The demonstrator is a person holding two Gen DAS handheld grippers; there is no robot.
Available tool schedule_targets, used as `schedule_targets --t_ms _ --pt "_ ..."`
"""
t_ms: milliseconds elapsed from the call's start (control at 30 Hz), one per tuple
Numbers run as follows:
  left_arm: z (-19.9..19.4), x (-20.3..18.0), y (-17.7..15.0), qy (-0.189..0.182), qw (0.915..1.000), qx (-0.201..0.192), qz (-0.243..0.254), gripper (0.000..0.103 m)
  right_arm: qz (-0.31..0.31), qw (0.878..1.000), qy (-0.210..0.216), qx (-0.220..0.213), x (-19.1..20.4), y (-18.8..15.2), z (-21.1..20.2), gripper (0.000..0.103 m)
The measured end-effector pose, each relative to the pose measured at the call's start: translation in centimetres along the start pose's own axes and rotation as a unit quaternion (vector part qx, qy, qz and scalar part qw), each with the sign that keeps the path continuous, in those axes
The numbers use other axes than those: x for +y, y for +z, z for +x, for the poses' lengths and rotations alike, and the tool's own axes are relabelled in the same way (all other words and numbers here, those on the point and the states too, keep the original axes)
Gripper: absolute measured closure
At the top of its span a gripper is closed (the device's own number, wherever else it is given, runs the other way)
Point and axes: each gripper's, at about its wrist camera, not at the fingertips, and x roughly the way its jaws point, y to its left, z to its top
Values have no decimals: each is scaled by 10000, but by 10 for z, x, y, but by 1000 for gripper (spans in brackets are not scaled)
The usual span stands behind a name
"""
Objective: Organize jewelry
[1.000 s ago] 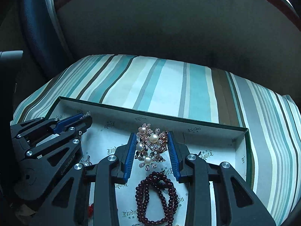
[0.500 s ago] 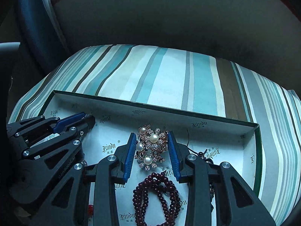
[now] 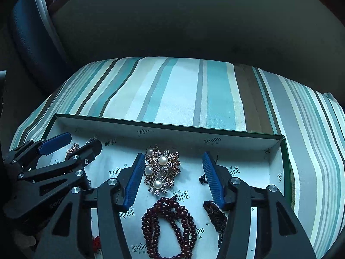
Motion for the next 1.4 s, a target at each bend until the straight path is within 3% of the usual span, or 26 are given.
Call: schedule_targets --t_ms 233,533,1100,1400 --pt "-19 -3 -3 116 9995 -286 112 30 86 9996 -84 -258 -4 -3 -16 43" --pt "-48 -5 -23 247 9979 -581 128 26 117 9984 -223 -503 -4 -22 -43 34" --pt "-148 -8 -128 287 9941 -1048 -21 20 -40 9939 -353 -1040 19 -125 -151 29" --pt "-211 -11 -161 330 9881 -1503 -58 13 5 9882 -311 -1497 31 -151 -214 28"
